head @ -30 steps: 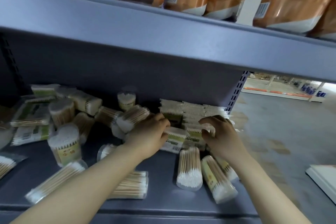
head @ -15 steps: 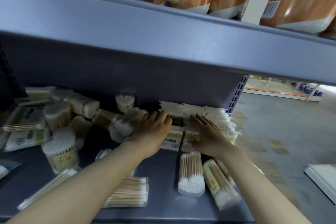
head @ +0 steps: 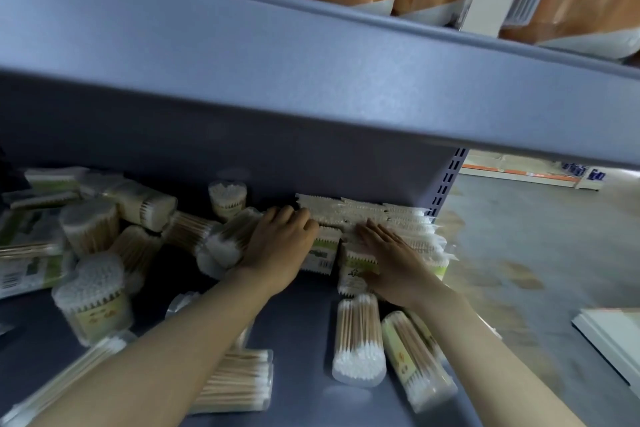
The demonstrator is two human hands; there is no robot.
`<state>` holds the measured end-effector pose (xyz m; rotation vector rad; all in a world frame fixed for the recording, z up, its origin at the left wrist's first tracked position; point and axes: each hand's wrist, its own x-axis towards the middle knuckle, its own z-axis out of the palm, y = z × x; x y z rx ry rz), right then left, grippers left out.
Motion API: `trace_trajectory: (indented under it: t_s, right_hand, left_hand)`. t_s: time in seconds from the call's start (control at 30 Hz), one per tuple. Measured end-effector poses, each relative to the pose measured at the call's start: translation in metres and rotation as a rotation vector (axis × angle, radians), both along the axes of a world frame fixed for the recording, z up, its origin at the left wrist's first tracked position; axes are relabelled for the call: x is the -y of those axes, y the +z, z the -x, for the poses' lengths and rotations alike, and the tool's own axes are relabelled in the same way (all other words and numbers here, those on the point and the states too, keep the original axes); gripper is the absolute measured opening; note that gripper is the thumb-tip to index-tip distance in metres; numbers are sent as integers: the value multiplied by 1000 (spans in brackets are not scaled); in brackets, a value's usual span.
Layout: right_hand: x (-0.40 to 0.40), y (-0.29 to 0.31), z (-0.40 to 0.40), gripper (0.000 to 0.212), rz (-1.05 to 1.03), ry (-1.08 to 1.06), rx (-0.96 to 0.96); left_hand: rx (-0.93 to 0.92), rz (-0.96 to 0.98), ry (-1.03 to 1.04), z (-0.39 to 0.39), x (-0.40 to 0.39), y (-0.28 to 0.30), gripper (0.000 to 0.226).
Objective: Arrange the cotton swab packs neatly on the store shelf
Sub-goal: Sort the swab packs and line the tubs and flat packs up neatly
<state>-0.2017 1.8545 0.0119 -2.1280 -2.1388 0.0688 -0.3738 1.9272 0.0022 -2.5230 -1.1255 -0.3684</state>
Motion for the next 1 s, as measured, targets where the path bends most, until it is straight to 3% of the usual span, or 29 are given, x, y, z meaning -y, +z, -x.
trace_trajectory:
  t_s: [0.57,0.73,1.0]
  right_hand:
    - [-1,-1,-1,76,-2,-6,-1]
    - [5,5,9,80,-38,-16,-59]
    - [16,15,24,56,-272,-10,-163]
  left_hand:
    - [38,118,98,-17,2,0,36]
    - [145,133,71,-10,11,5,37]
    - [264,185,100,8,38,7,47]
